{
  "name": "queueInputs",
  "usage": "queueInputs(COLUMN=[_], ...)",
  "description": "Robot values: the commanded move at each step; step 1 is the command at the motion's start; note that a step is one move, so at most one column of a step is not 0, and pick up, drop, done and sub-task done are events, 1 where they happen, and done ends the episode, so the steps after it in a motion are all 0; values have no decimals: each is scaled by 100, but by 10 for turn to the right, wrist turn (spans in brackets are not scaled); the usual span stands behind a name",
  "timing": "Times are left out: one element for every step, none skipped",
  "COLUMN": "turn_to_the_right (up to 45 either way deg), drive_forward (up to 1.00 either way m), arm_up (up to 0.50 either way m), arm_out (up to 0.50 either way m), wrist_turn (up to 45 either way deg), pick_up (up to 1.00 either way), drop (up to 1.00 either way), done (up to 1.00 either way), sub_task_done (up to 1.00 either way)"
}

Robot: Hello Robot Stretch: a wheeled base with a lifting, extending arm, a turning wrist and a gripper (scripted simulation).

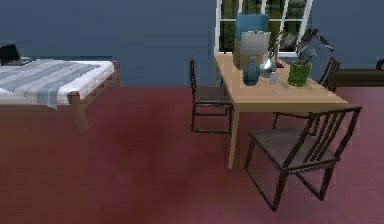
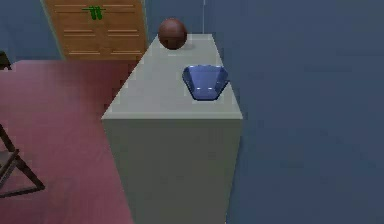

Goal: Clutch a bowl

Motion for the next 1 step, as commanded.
queueInputs(turn_to_the_right=[0], drive_forward=[0], arm_up=[50], arm_out=[0], wrist_turn=[0], pick_up=[0], drop=[0], done=[0], sub_task_done=[0])
